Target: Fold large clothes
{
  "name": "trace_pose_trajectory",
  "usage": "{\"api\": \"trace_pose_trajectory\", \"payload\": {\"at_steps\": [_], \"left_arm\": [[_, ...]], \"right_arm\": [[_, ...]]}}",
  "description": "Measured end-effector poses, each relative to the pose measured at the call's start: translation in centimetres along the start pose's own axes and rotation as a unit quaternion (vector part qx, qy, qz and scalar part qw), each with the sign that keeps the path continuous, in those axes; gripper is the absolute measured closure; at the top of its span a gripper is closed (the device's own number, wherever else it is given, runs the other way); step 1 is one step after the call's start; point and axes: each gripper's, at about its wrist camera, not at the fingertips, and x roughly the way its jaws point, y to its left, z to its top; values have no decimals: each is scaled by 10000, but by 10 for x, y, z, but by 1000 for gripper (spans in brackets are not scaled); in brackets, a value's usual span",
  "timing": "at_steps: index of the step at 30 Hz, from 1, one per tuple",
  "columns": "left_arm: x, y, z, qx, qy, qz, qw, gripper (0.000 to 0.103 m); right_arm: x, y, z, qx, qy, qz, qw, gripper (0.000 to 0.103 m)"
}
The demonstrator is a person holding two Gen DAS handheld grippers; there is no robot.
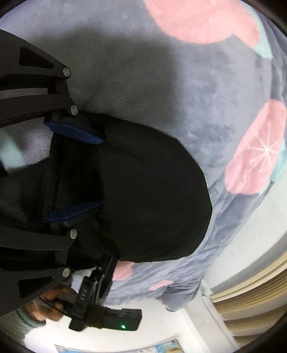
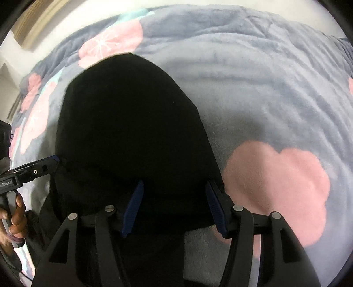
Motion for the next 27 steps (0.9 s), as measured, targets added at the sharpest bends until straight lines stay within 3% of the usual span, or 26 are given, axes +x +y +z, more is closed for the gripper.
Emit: {"api": "trace_pose_trajectory", "payload": {"at_steps": [4, 7, 10, 12, 17, 21, 24, 27], "left_arm": [[-22, -12, 3, 316, 77, 3, 9995, 46], [-49, -19, 13, 520, -156, -100, 9985, 44], [-62, -14, 29, 448, -425, -31, 9981, 34], [-59, -3, 42, 238, -464, 10, 9986, 33], [-25, 28, 57, -262, 58, -245, 9993, 33], [5, 44, 58, -600, 482, -864, 9933, 33], [22, 43, 59, -711, 640, -1185, 9883, 33], [29, 32, 64, -649, 726, -1317, 9865, 33]], "right_arm": [[-27, -8, -3, 147, -123, 320, 9993, 41], [-45, -18, 1, 170, -301, 489, 9982, 40], [-52, -33, 12, 144, -386, 417, 9983, 38], [-53, -42, 17, 202, -349, 413, 9983, 38], [-30, -63, 25, 440, 37, 738, 9963, 37], [0, -68, 28, 568, 357, 1237, 9900, 37], [24, -64, 42, 646, 552, 1831, 9794, 37], [39, -46, 58, 577, 641, 2095, 9740, 35]]}}
